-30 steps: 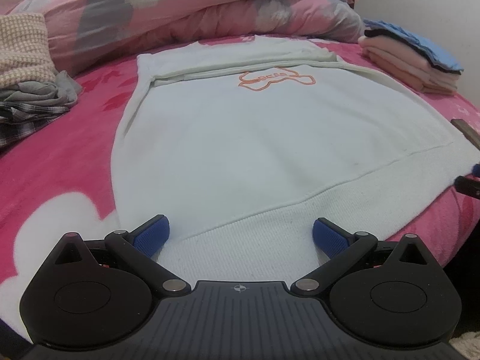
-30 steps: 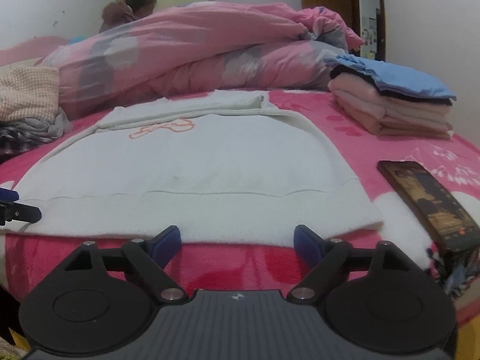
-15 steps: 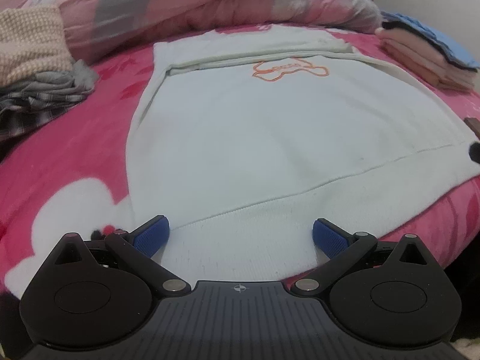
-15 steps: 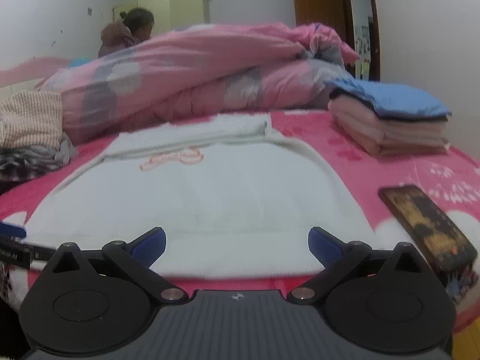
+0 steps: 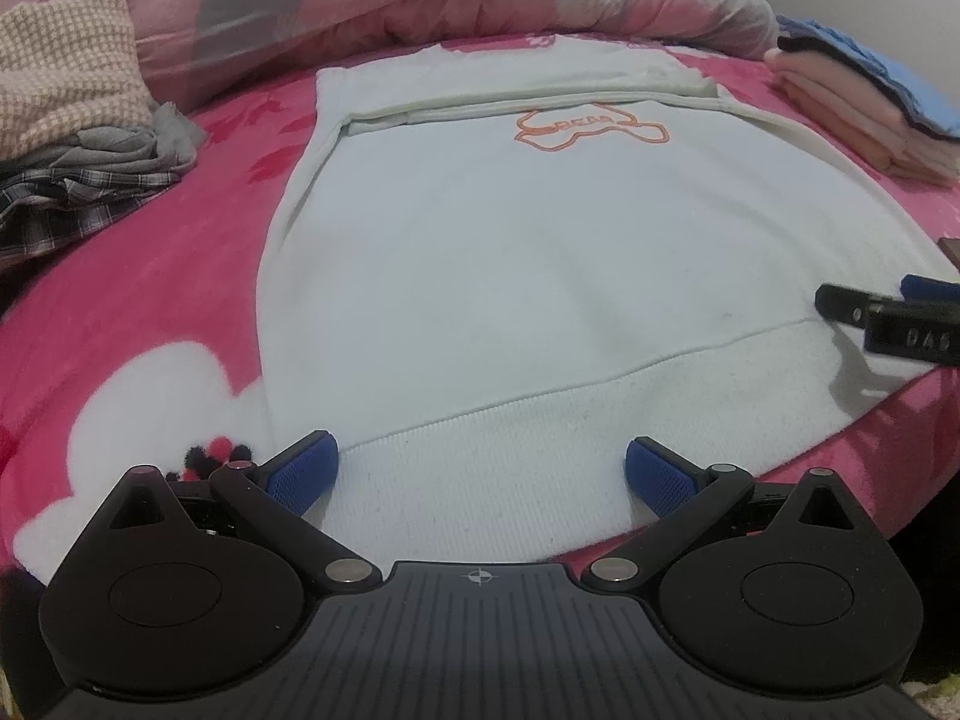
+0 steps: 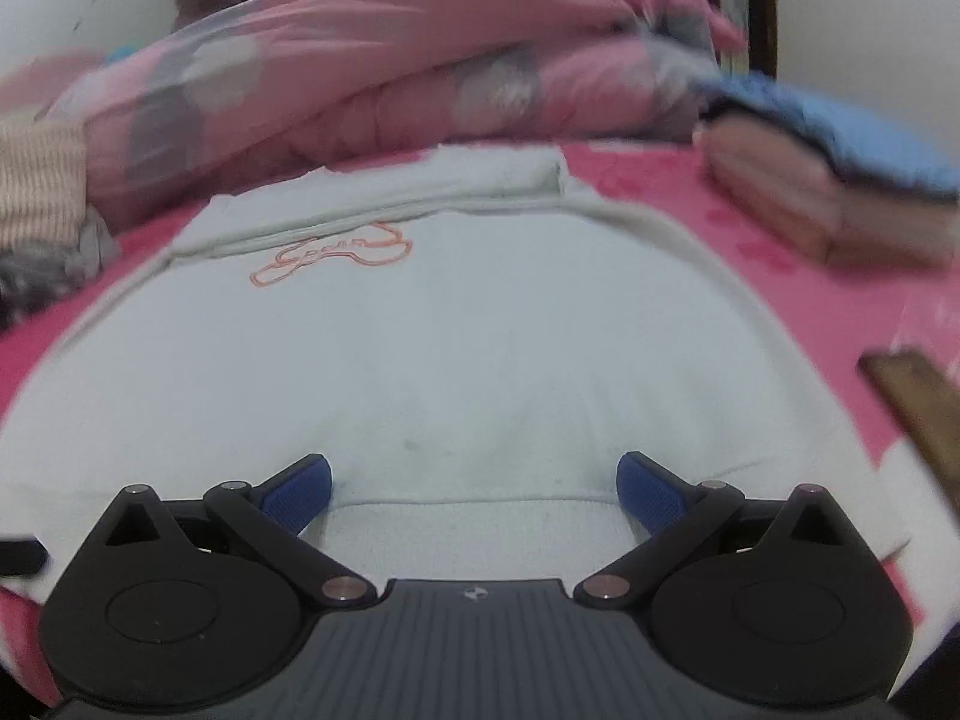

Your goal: Fold clothes

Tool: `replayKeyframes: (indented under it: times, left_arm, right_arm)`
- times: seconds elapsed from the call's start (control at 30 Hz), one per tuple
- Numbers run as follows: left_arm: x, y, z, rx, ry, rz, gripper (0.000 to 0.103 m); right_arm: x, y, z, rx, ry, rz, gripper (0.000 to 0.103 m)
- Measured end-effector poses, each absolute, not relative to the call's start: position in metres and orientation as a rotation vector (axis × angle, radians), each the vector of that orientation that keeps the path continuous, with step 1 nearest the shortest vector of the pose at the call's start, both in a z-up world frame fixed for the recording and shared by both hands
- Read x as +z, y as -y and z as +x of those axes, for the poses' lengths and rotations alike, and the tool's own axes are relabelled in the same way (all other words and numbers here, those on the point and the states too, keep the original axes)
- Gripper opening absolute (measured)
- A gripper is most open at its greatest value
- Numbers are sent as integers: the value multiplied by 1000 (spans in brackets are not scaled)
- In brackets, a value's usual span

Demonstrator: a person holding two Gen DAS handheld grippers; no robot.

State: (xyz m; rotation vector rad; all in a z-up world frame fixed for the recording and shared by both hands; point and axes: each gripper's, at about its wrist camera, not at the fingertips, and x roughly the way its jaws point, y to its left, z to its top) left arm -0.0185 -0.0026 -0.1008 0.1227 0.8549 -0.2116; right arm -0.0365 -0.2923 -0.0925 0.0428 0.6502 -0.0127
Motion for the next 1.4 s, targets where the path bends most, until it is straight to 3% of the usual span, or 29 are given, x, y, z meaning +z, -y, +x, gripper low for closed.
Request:
replayKeyframes:
  times: [1.4]
  left_arm:
    - [-102,3,-19,-205,-856,115,103]
  right_arm:
    - [-95,294,-44,30,-633,60,103]
